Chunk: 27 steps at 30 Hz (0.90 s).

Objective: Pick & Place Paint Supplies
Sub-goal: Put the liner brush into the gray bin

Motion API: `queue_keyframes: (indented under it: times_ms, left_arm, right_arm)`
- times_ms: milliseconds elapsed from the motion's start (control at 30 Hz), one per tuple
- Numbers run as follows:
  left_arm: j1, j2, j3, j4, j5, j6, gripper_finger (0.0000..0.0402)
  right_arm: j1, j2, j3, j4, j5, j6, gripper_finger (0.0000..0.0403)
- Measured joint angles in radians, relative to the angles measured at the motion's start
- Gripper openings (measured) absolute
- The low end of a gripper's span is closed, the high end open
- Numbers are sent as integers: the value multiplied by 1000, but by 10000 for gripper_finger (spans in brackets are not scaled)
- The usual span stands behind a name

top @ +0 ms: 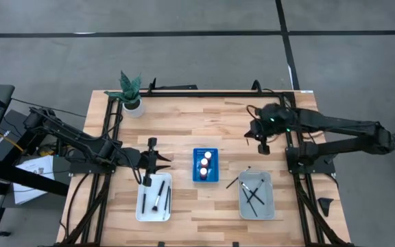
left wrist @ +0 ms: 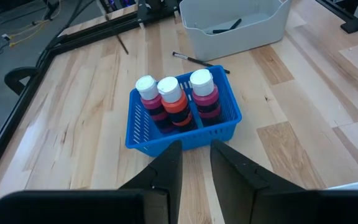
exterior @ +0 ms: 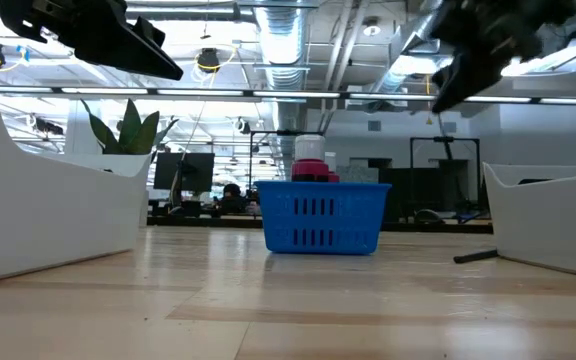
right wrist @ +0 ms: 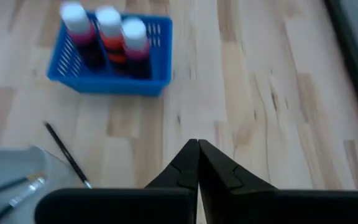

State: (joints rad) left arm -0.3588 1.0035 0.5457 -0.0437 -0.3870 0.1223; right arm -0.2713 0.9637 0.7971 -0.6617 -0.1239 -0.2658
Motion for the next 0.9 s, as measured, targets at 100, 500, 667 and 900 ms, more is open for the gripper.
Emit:
queue_keyframes:
  times_ms: [100,500,667,900]
  left_arm:
    - [0,0,0,0,0,0,76]
    - [0,0,0,3,0,0,76]
    - [0,0,0,12,0,0,76]
    - [0,0,0,18,0,0,76]
  right_arm:
    - [103,-70,0,0,85,82,0]
    - [554,-165,0,36,378,390,0]
    - [723,-158,0,103,499,453,0]
    - [913,-131,0,127,580,587,0]
